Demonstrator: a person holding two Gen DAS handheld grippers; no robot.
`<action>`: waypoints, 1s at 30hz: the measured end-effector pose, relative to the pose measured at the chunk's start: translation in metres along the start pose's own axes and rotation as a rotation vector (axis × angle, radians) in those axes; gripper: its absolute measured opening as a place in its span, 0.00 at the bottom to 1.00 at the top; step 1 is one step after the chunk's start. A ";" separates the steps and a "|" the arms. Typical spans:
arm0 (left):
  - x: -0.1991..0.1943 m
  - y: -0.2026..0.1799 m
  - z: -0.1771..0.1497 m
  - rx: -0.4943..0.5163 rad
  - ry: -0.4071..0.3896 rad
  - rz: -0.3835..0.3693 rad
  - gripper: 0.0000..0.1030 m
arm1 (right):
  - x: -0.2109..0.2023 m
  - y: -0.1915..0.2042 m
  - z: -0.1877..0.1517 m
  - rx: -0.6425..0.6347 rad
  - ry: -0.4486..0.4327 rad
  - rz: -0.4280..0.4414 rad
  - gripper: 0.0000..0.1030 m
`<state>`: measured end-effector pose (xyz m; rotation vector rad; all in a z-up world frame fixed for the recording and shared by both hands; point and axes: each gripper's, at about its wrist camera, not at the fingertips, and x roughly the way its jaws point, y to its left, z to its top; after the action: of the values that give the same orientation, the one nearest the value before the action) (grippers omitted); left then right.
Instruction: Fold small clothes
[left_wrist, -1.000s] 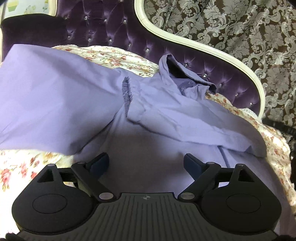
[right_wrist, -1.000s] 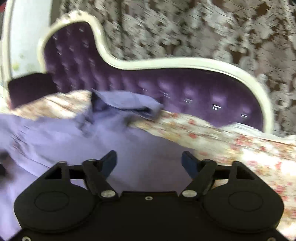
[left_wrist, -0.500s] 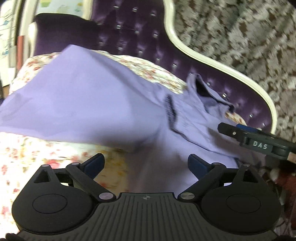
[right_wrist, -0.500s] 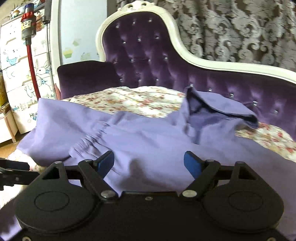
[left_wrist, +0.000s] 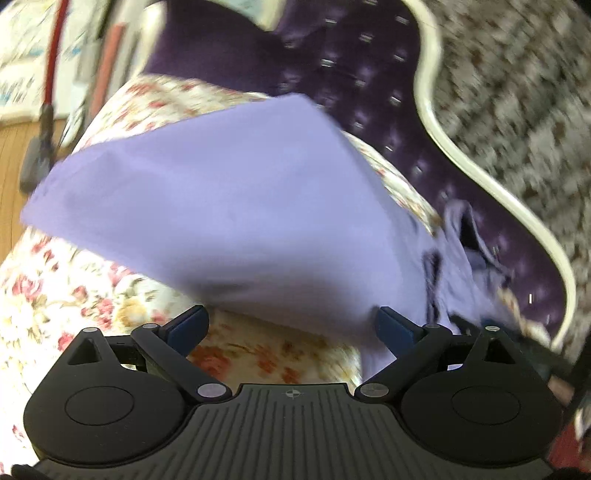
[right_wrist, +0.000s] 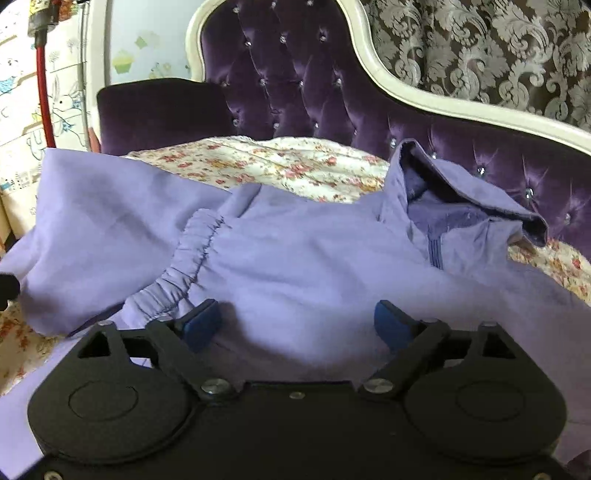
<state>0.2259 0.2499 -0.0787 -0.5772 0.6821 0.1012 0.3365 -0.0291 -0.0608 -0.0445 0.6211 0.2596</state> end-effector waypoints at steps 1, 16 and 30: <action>0.002 0.007 0.001 -0.030 0.000 0.002 0.95 | 0.002 -0.001 0.001 0.010 0.006 0.001 0.90; 0.016 0.044 0.039 -0.175 -0.116 -0.002 0.99 | 0.003 0.004 0.000 -0.004 0.001 -0.022 0.91; 0.009 0.077 0.086 -0.321 -0.249 0.047 0.55 | 0.003 0.004 0.000 -0.002 -0.001 -0.028 0.92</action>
<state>0.2607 0.3593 -0.0667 -0.8411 0.4385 0.3250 0.3379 -0.0241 -0.0625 -0.0547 0.6190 0.2334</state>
